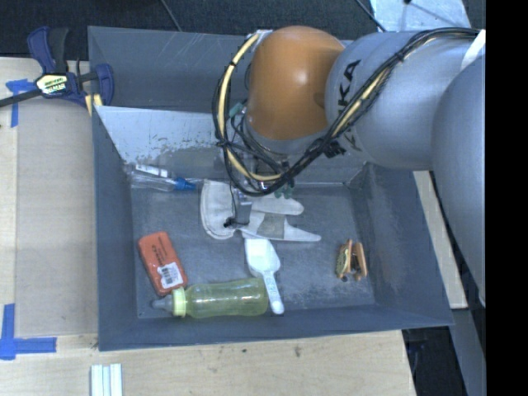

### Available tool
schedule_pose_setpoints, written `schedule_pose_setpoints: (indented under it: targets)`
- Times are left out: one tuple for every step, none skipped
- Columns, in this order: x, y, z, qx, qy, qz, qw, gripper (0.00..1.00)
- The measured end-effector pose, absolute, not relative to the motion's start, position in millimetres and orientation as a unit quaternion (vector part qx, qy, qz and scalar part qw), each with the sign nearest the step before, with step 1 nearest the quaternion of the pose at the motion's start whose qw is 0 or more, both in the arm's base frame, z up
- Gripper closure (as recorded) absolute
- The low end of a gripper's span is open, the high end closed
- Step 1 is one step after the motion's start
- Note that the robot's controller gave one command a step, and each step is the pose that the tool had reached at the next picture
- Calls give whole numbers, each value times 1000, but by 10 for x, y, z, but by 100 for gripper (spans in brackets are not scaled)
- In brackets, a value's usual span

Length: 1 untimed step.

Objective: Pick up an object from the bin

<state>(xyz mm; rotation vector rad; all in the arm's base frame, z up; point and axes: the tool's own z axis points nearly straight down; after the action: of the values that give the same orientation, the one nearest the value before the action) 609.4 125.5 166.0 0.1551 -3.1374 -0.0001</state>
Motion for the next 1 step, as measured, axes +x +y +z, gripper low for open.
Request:
schedule_pose_setpoints:
  targets:
    - [6017,1117,1587,-40,-999,0,-1,0]
